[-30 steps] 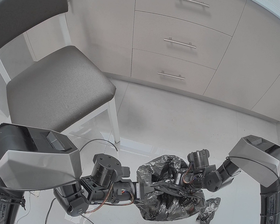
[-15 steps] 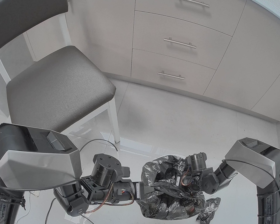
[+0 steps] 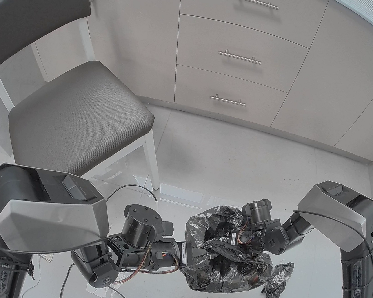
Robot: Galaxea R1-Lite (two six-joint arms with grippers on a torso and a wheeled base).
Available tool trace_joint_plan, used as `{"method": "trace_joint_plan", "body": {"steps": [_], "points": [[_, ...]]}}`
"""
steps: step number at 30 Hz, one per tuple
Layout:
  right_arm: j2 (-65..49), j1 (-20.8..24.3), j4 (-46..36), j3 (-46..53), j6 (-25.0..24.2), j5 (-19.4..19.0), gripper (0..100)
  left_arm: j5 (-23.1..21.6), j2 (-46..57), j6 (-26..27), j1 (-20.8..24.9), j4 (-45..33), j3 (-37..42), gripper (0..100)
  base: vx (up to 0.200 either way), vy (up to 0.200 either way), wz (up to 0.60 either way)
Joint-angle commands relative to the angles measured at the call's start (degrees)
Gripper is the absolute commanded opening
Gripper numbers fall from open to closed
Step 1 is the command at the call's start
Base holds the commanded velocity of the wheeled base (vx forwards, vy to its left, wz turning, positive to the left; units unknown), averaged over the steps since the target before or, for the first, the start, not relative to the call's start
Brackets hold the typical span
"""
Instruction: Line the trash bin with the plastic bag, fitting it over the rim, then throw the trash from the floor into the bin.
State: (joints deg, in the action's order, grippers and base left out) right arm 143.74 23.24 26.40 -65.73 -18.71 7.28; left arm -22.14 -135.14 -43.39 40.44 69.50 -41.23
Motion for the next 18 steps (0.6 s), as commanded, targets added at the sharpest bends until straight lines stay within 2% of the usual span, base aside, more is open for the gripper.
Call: {"method": "trace_joint_plan", "body": {"steps": [1,3,4,13,14,18], "points": [[-2.3,0.7,-0.1,0.1,0.0,-0.2,0,0.0,0.0,0.0,0.0,0.0,0.0,0,0.000,0.000,0.00],[-3.7,0.7,-0.5,0.3,0.2,-0.6,0,0.0,0.0,0.0,0.0,0.0,0.0,0,0.000,0.000,0.00],[-4.3,0.7,-0.6,0.4,0.2,-0.7,100,0.0,0.0,0.0,0.0,0.0,0.0,0,0.000,0.000,0.00],[-8.4,0.6,0.0,2.7,-0.5,-2.9,100,0.0,0.0,0.0,0.0,0.0,0.0,0,0.000,0.000,0.00],[-11.7,0.6,0.0,4.9,-2.1,-4.8,100,0.0,0.0,0.0,0.0,0.0,0.0,0,0.000,0.000,0.00],[-15.8,0.8,-0.5,7.5,-5.7,-6.4,100,0.0,0.0,0.0,0.0,0.0,0.0,0,0.000,0.000,0.00]]}}
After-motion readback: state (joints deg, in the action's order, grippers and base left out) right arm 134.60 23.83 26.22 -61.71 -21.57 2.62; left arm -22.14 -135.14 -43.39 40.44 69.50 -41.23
